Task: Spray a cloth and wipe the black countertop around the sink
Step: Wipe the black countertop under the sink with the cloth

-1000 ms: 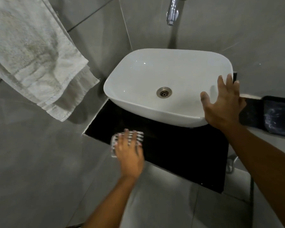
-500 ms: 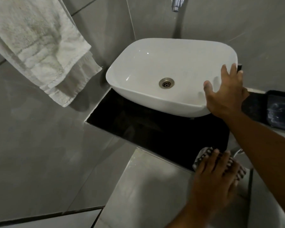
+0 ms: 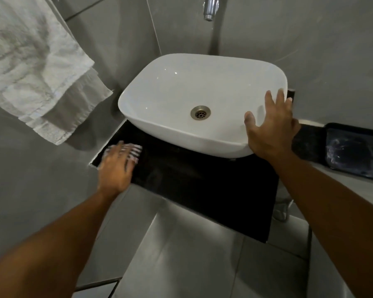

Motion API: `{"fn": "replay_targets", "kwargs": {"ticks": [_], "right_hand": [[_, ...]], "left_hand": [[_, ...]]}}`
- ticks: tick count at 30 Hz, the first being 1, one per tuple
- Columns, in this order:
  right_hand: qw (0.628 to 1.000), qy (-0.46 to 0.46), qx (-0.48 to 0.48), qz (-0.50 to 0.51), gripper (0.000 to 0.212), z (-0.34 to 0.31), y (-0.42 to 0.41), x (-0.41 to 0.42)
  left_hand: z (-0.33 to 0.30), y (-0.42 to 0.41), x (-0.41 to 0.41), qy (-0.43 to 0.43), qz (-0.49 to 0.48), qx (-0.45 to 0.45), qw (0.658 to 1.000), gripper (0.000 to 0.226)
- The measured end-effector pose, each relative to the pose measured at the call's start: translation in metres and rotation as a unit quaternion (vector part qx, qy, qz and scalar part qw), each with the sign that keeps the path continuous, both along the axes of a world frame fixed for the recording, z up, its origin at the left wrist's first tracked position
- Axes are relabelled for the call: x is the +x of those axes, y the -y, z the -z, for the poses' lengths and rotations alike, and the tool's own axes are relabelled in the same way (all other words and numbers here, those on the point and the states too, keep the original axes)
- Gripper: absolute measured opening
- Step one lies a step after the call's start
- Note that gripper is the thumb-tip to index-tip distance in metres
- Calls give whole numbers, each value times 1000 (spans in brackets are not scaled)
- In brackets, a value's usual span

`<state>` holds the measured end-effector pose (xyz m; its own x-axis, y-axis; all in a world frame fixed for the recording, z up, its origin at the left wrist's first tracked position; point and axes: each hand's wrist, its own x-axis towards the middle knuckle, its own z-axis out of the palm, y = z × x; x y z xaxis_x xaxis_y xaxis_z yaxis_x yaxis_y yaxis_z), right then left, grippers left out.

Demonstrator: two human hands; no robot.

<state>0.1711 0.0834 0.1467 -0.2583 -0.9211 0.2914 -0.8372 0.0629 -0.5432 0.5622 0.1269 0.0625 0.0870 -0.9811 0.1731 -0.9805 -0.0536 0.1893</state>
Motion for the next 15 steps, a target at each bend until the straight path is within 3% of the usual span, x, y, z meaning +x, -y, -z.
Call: {"fn": "replay_targets", "kwargs": {"ticks": [3,7,11,15], "right_hand": [[1000,7,-3,1,69,1,0,-1],[1000,9,3,-4,69,1,0,0],[1000,10,5,-3,70,-1,0,0],[1000,8,-5,5,71,0,-2,0]], "left_hand": [[-1,11,-5,-13,-142,-10,990,58],[3,7,-41,-71,-225,-13,972,51],[7,-25,-115,-74,-181,-13,981,53],[13,-81,-232,-102,-48,-16,993,55]]}}
